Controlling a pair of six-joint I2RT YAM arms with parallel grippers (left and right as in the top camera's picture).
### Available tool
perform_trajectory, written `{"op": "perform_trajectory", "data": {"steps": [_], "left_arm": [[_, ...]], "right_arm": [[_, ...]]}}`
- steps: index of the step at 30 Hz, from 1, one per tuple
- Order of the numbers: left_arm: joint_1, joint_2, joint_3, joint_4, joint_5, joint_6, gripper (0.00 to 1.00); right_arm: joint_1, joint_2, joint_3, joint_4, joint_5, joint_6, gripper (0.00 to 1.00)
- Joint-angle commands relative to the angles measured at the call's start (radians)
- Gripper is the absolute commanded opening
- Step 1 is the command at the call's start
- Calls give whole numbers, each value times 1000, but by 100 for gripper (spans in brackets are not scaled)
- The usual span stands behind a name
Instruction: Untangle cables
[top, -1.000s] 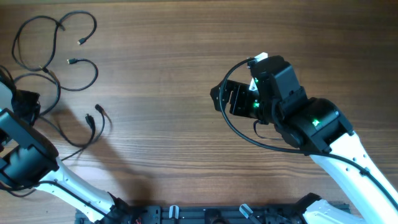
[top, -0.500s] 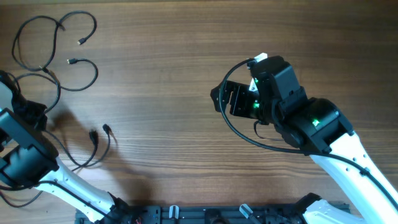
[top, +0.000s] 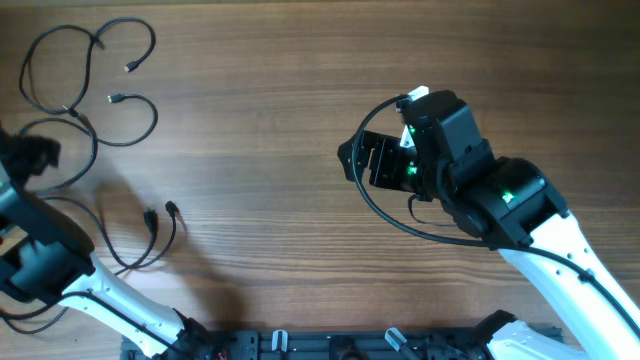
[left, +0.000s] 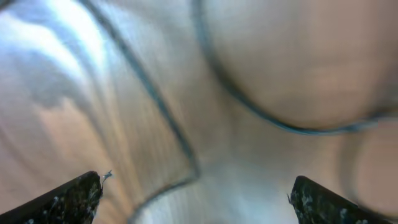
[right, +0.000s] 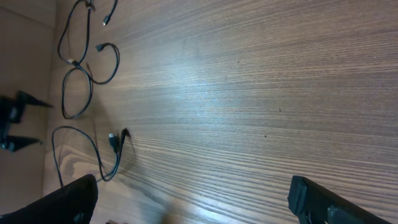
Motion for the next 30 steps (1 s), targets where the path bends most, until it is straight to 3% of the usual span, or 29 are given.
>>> {"op": "perform_trajectory", "data": {"steps": [1,4,7,20,25,30], "left_arm": [[-19,-95,37,19,339,10,100],[-79,-127,37,18,452,69,100],[-191,-131,34,-8,451,85,100],[-709,-127,-13,43,241,84,100],[-735,-127,-13,45,113,-96,100],[-584,-152,-11,-82,160,-153,100]], "right_arm": [[0,11,-1,1,-9,-10,100],[0,11,-1,-3,-19,-11,100],[0,11,-1,-2,-21,-3,100],[0,11,-1,-57,-40,-3,100],[0,-10,-1,-98,-43,-3,100],[0,-105,-1,-114,23,-3,100]]}}
